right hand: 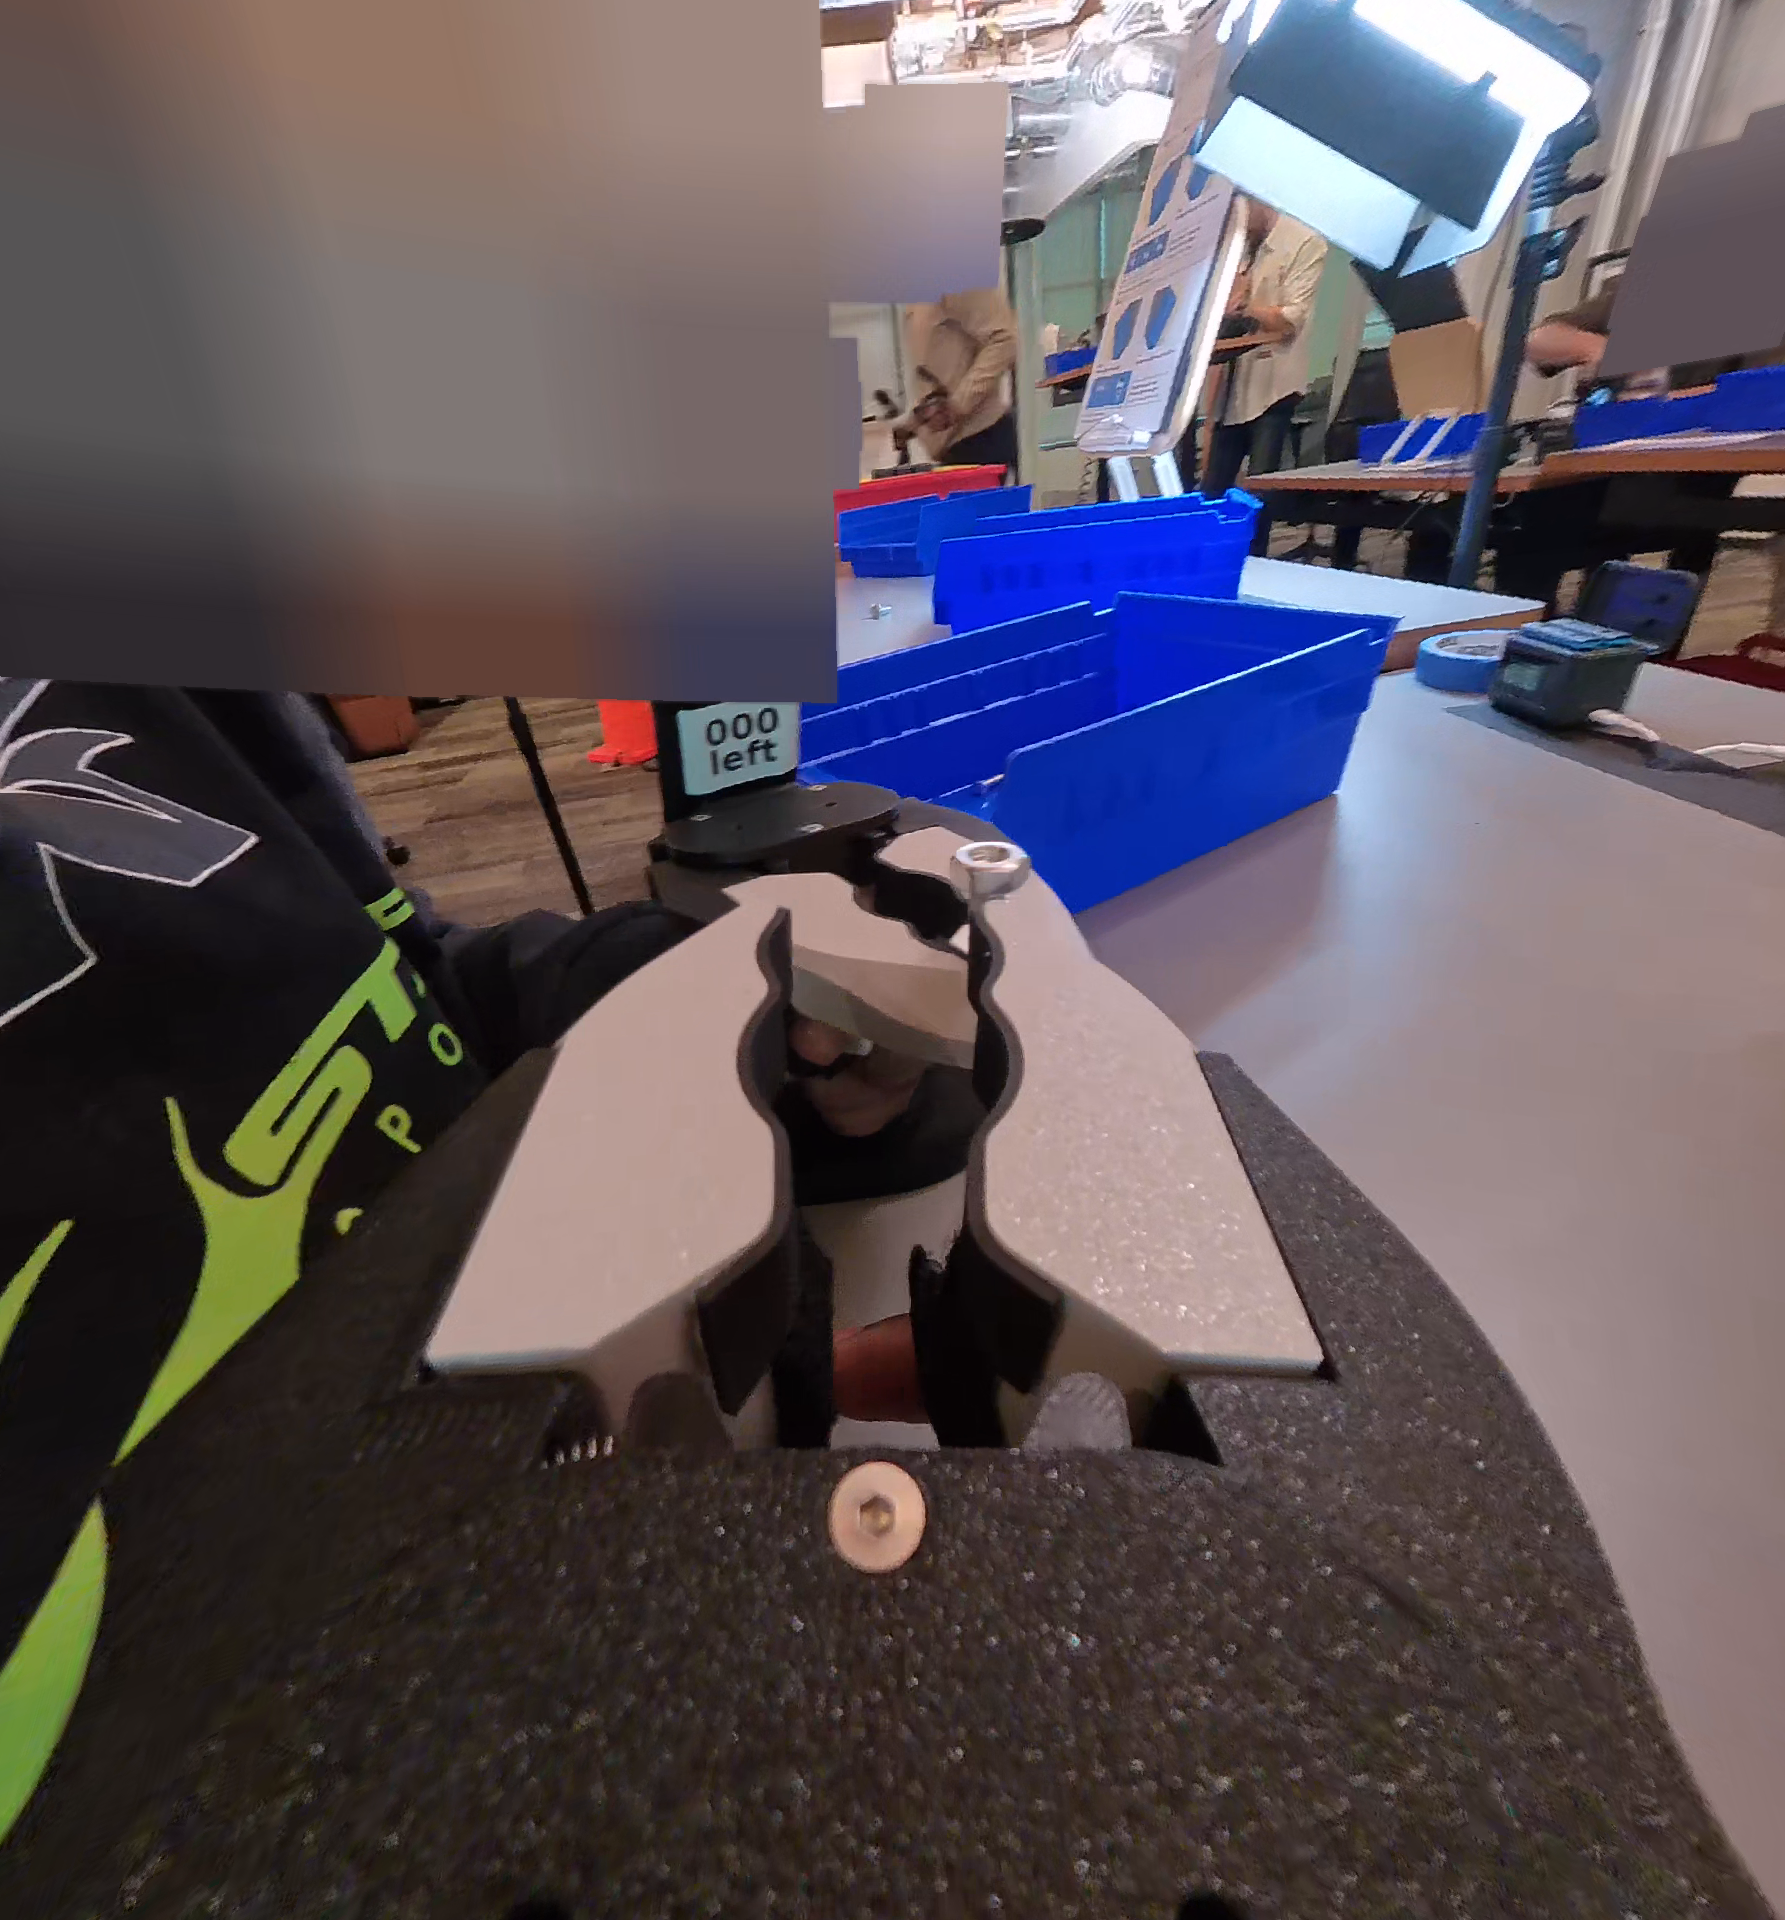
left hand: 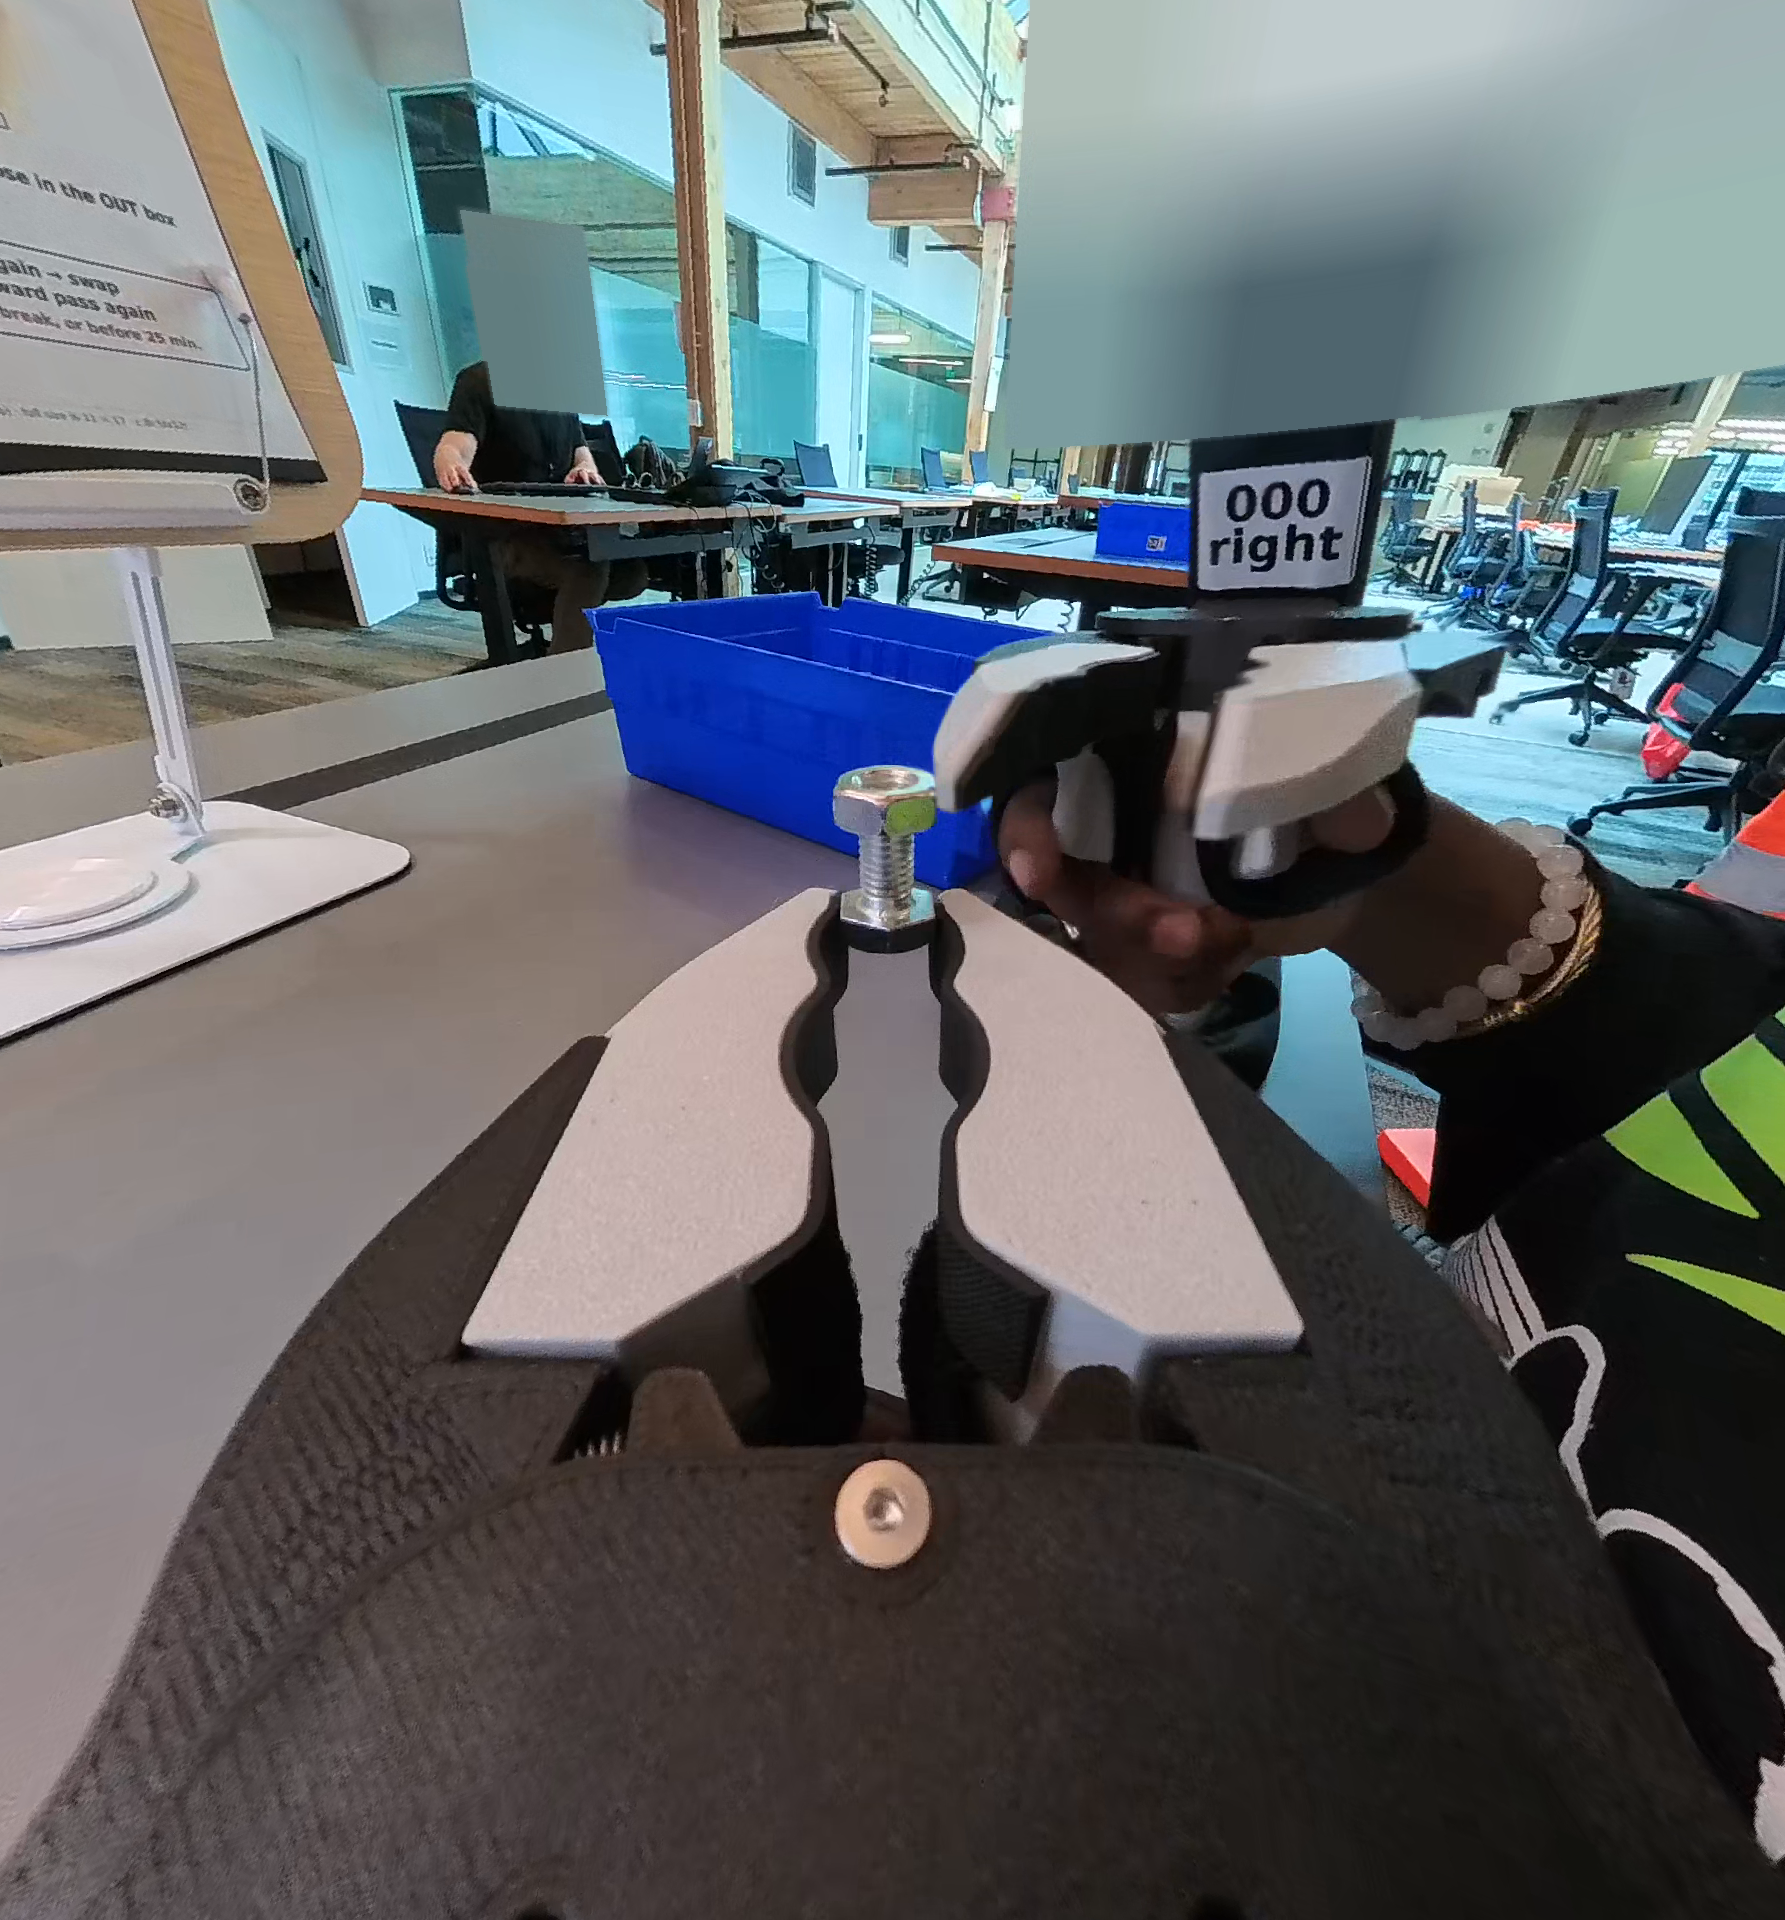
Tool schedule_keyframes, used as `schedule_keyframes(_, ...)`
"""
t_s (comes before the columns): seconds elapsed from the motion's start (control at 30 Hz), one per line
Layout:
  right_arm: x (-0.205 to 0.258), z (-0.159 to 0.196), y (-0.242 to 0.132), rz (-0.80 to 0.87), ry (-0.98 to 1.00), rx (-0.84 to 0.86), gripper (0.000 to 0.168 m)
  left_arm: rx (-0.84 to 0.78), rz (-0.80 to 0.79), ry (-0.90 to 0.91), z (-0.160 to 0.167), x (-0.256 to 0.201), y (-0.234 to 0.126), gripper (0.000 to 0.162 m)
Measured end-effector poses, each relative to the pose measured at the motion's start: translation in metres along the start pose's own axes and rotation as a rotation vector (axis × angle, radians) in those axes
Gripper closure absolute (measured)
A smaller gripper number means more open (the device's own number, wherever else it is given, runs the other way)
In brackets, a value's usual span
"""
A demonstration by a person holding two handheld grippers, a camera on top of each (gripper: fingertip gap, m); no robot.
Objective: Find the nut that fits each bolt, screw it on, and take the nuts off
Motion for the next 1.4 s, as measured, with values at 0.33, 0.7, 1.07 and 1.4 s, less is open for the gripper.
schedule_keyframes(0.33,0.0,0.0,0.027,-0.001,-0.073,-0.007,0.115,0.039,0.025,0.022,0.004,-0.005,0.004,0.147)
schedule_keyframes(0.7,0.001,0.005,0.021,0.005,-0.081,0.021,0.122,0.045,0.024,0.014,0.005,-0.004,0.004,0.147)
schedule_keyframes(1.07,0.002,0.007,-0.008,0.024,-0.051,0.012,0.156,0.036,0.019,0.003,0.005,-0.002,0.003,0.147)
schedule_keyframes(1.4,-0.011,0.003,0.019,0.042,-0.073,-0.005,0.126,0.046,0.028,0.016,0.006,-0.003,0.006,0.147)
Point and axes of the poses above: each gripper's, where its closed fingertips meet, y out along the fingers, z out of its underside, x = y × z across the jaws, the point moved 2 cm from there along -y, back along the fingers, and after that the axes turned 14 degrees about z, right-handed, at the moved point
